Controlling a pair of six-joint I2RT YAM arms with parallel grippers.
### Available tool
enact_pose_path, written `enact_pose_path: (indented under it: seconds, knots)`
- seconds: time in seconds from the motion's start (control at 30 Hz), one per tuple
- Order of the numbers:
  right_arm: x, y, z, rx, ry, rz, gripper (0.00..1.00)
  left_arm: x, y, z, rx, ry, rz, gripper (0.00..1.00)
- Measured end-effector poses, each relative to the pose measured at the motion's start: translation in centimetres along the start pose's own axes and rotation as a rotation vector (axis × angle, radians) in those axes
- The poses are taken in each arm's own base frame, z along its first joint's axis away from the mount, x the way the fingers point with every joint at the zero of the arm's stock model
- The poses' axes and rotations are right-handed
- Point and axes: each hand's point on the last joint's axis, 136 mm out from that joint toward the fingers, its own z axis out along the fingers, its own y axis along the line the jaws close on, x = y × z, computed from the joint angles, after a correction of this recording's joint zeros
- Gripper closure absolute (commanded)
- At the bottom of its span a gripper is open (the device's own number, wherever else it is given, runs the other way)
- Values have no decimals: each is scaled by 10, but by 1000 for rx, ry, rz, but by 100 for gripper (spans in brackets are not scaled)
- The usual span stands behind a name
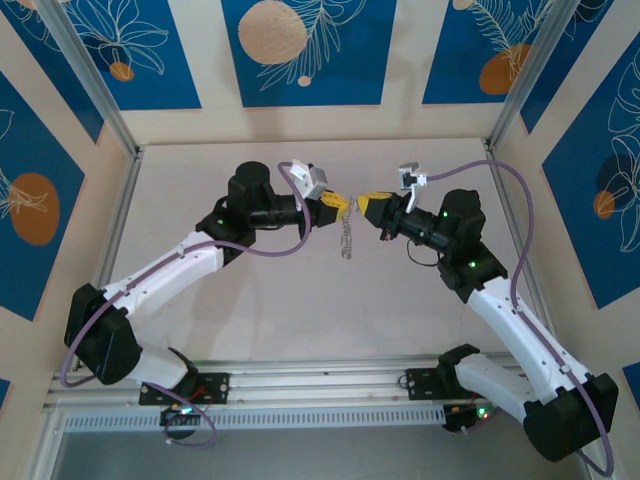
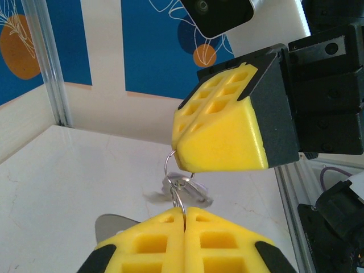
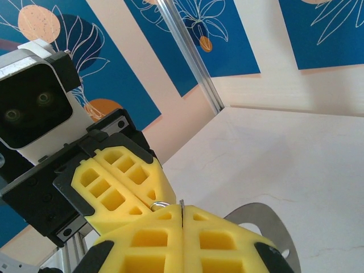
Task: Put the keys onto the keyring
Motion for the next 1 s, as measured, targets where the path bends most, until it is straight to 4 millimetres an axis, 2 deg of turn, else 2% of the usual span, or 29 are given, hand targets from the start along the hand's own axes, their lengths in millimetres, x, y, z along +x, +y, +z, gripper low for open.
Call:
enact_pose_path:
  seconds: [0.3,0.43,0.77,0.8,0.9,1.0]
  knots:
    - [2,3,-1,-21,13,12,100,-3,0,0,-6,-11,8,100]
    - [10,1,0,-28,31,35,100,-9,1,0,-14,-31,20,100]
    - [15,3,0,-63,31,85,100,-6,2,0,-18,-45,9,100]
    - [14,2,0,-65,30,88,99,-7,2,0,-18,-47,10,100]
    - [13,-1,-2,-65,23,109,82,-8,3,0,-23,-59,6,100]
    - [13,-15,-10,-36,8,144,71,-12,3,0,-29,-78,10,100]
